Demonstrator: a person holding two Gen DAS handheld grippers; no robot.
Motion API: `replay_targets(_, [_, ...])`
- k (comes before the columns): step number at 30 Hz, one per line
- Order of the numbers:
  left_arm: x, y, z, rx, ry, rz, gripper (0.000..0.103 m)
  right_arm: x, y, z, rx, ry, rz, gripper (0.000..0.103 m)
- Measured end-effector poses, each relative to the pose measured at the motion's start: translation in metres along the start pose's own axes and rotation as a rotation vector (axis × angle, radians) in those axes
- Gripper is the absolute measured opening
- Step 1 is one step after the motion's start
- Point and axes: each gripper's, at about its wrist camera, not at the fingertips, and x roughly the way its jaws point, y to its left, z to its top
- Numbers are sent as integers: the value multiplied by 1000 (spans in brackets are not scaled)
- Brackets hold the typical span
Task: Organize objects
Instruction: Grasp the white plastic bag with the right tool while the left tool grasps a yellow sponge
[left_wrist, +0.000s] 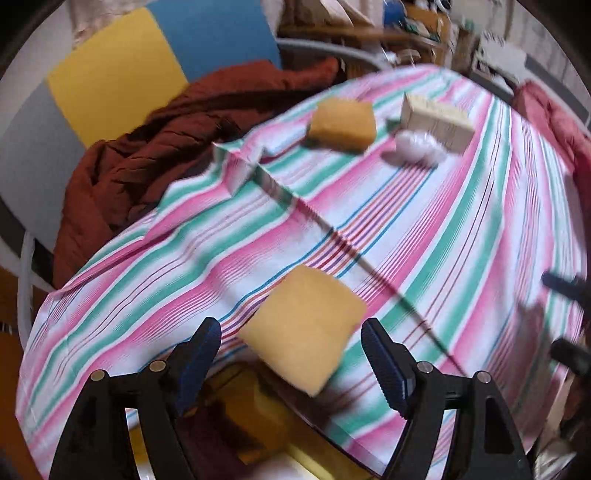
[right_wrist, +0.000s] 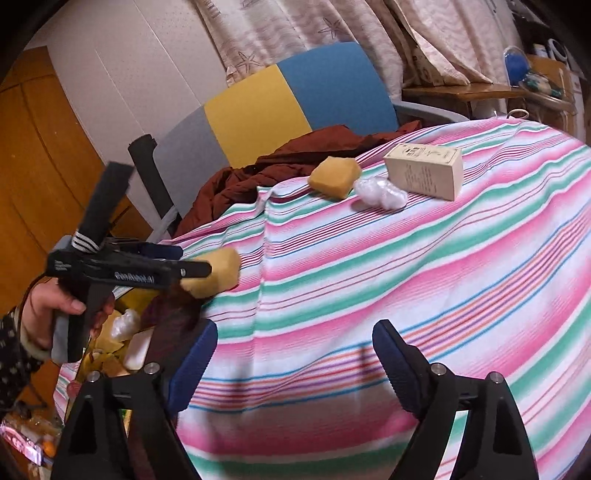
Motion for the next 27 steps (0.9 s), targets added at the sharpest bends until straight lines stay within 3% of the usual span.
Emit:
replay_targets(6, [22,-3,0,41,68,-20,80,22,-16,21,-31,29,-12,91])
replay_targets(12, [19,-6,-3,-1,7,-18,78,52,-38,50,-31,37,-56,92])
replay_targets(17, [13,-14,-4,-33,-51,-24,59,77,-53,76,-49,25,-120,92])
replay_targets(20, [6,-19,-4,-73,-94,-68,59,92,-59,95,-76,18,-159,91])
replay_targets(27, [4,-38,-8,-178,-142,-110,58,133,-56,122,-246,61,-226,72])
